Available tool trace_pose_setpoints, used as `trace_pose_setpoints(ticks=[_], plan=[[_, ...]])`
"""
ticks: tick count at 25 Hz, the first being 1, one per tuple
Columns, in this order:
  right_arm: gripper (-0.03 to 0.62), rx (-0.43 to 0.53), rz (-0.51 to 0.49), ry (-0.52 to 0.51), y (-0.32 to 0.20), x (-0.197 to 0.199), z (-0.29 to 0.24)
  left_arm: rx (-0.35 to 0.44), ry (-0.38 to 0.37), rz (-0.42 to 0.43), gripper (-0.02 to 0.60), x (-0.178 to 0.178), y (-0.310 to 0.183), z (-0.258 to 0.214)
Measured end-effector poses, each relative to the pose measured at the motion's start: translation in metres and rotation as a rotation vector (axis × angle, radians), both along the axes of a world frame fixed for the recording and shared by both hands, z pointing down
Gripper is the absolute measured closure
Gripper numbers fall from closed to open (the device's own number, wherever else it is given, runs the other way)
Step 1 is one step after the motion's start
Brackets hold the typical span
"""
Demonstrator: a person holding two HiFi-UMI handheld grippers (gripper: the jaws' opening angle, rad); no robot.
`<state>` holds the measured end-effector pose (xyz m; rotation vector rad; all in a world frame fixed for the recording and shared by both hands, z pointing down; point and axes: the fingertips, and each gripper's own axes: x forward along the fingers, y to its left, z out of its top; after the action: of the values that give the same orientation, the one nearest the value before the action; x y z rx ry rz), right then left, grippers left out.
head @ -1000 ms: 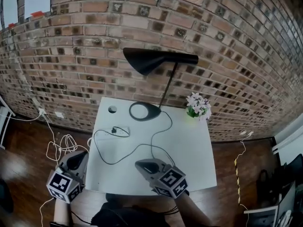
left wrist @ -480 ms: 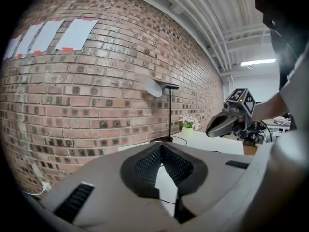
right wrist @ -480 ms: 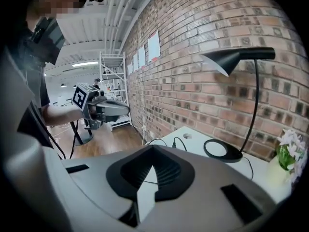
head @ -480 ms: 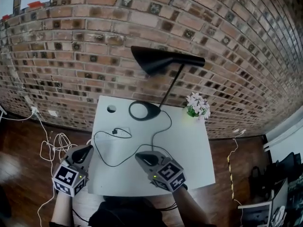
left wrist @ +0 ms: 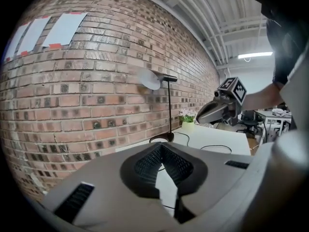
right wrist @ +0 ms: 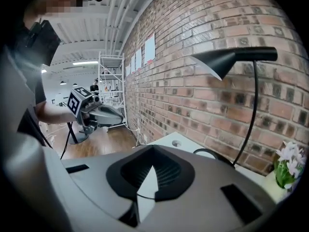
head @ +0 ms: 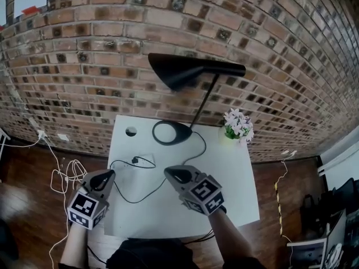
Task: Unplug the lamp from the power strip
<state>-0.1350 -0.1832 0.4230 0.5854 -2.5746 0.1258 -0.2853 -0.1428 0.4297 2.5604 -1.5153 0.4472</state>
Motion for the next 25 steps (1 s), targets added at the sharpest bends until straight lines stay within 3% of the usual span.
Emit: trace_pose_setpoints(ticks=[14, 25], plan=[[0.592, -0.059, -0.132, 0.023, -0.063, -0.026, 0.033, -0.108, -0.084, -0.004, 0.586, -0.001, -0.065, 0.034], [0.592, -0.140, -0.211, 0.136, -0.083, -0.040, 0.098, -0.175, -0.166, 0.065, 0.584, 0.018, -0.092, 0.072]])
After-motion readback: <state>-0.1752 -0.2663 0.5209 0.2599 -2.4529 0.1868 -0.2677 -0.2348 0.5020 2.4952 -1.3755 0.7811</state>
